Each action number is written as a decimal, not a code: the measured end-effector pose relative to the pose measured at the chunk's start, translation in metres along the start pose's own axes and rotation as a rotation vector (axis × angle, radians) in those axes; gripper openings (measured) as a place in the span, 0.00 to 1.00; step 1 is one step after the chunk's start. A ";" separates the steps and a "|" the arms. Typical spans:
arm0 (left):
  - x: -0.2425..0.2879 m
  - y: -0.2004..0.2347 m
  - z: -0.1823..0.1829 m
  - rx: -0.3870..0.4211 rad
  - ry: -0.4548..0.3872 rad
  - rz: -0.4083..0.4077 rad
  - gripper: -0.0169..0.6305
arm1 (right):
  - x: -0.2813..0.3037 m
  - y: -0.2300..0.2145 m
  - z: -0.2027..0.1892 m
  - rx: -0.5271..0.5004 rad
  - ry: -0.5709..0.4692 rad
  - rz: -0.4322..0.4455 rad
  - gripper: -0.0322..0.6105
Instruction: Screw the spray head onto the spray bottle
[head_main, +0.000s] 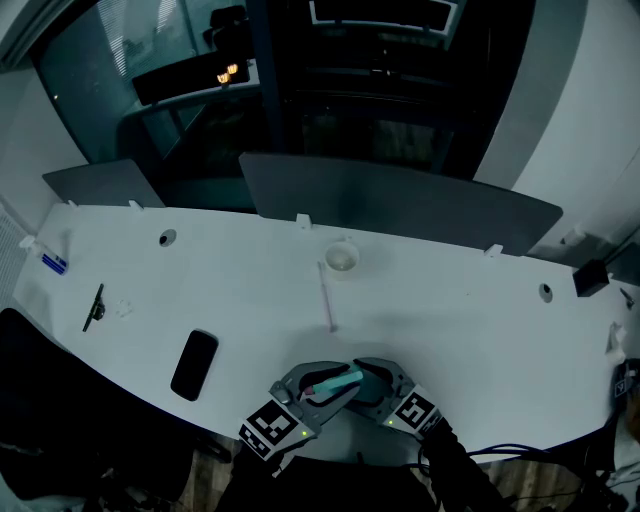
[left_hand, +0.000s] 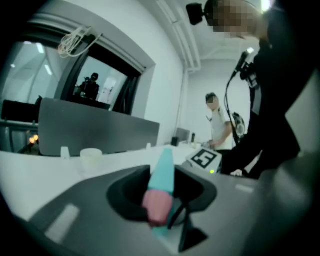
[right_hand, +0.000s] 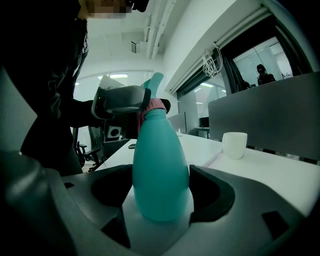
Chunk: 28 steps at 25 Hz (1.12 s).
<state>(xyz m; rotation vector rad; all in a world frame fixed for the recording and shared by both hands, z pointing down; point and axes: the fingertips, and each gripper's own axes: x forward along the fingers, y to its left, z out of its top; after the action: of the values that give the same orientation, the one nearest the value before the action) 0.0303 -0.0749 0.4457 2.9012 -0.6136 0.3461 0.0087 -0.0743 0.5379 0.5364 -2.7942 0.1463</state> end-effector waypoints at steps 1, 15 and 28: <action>0.001 -0.002 -0.001 0.044 0.047 -0.013 0.24 | 0.000 0.000 -0.002 -0.005 -0.002 0.002 0.61; 0.013 -0.012 -0.006 0.170 0.386 -0.203 0.24 | -0.001 0.004 -0.007 -0.030 0.046 0.153 0.61; 0.018 -0.001 0.001 0.001 0.239 0.070 0.24 | -0.010 -0.006 0.000 0.041 0.067 -0.404 0.58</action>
<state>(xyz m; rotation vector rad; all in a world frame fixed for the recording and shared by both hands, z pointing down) 0.0465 -0.0810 0.4493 2.7848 -0.6750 0.6894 0.0205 -0.0766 0.5353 1.0677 -2.5602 0.1306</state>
